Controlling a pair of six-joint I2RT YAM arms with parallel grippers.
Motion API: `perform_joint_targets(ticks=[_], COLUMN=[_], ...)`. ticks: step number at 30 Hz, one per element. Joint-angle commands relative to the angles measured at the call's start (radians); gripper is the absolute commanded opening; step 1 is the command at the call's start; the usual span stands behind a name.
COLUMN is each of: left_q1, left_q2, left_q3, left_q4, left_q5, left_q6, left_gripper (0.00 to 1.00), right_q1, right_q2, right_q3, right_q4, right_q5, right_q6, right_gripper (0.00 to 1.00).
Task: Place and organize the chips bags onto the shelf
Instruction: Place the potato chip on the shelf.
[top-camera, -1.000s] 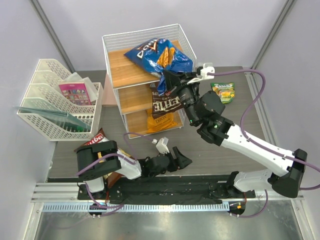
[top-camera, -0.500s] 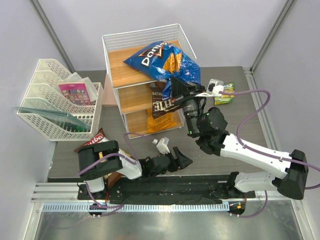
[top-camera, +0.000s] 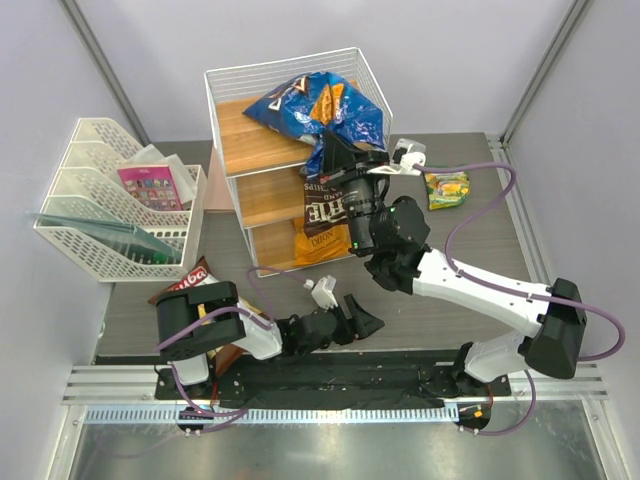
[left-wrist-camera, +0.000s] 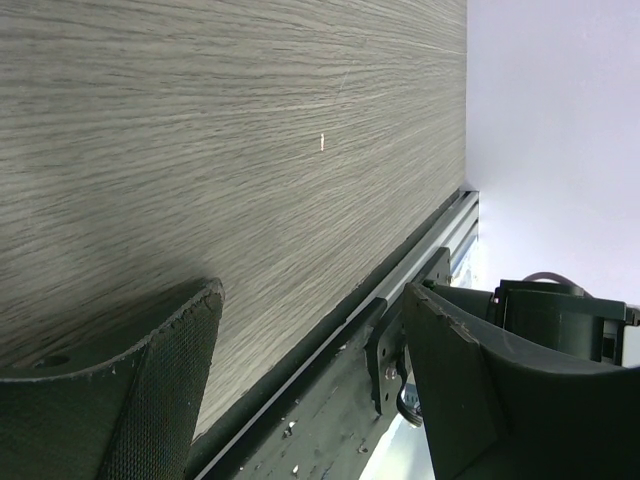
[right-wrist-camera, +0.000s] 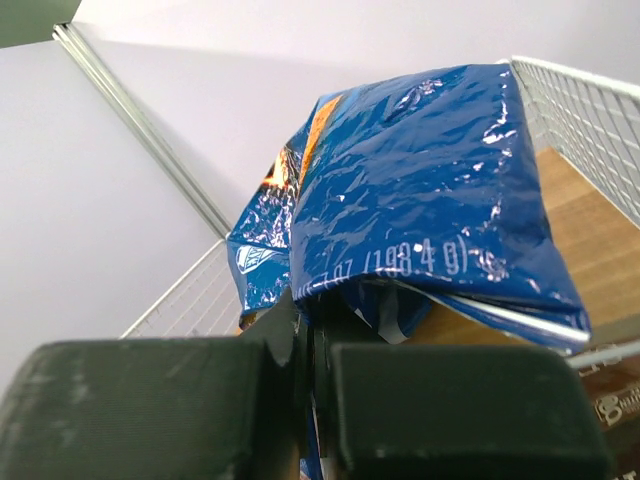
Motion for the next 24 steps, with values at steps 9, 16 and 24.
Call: perform_joint_targets(ticks=[9, 16, 24], left_q1=[-0.01, -0.01, -0.01], left_q2=[0.072, 0.071, 0.094], left_q3=[-0.07, -0.07, -0.066], left_q4=[-0.321, -0.33, -0.312], left_q5=[0.042, 0.038, 0.048], left_q6=[0.045, 0.045, 0.045], left_gripper=[0.76, 0.76, 0.76], right_q1=[-0.038, -0.04, -0.026], right_q2=[0.068, 0.096, 0.073], right_q3=[0.168, 0.145, 0.043], right_q4=[-0.08, -0.105, 0.08], right_q5=[0.026, 0.057, 0.195], right_q6=[-0.01, 0.015, -0.053], right_gripper=[0.01, 0.01, 0.01])
